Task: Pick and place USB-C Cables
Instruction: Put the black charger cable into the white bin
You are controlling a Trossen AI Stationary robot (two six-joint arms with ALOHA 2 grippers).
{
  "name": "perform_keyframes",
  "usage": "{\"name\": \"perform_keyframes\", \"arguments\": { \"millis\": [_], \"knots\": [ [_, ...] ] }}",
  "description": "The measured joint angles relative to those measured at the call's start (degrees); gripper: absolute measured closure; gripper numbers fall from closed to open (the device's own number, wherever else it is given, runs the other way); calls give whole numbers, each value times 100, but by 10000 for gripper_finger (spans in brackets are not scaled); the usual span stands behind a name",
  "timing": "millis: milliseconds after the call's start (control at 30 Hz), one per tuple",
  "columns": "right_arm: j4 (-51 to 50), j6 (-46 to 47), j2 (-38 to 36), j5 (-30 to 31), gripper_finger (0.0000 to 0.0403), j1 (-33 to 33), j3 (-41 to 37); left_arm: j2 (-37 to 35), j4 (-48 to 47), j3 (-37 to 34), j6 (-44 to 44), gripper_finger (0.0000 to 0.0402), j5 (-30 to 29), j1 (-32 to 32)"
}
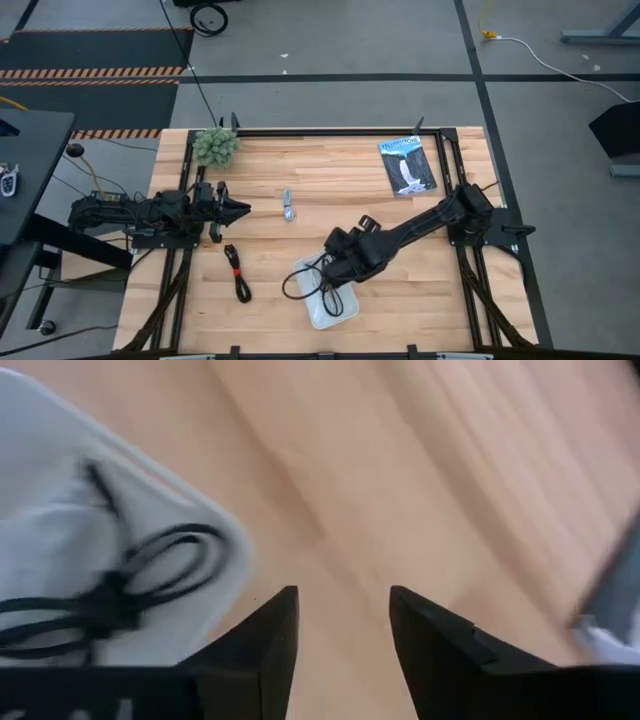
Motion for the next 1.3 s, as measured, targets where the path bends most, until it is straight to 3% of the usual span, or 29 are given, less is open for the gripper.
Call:
{"name": "perform_keyframes", "arguments": {
  "millis": [267, 500, 900, 1100, 1300],
  "knots": [
    [-120, -263, -328, 170, 252, -251, -703, 0, 2, 0, 0, 335, 0, -2],
    [587, -318, -1352, 273, 254, -567, -1957, 0, -9, 0, 0, 335, 0, -1],
    [3700, -1081, -3497, 513, 255, -1045, -4714, -1, -2, 0, 0, 335, -1, 0],
    [5700, -2452, -4347, 612, 255, -1481, -5795, -2, -2, 0, 0, 335, 0, 0],
    [8374, -4189, -5030, 426, 255, -1873, -6529, -1, 0, -2, 0, 335, 0, -2]
  ]
}}
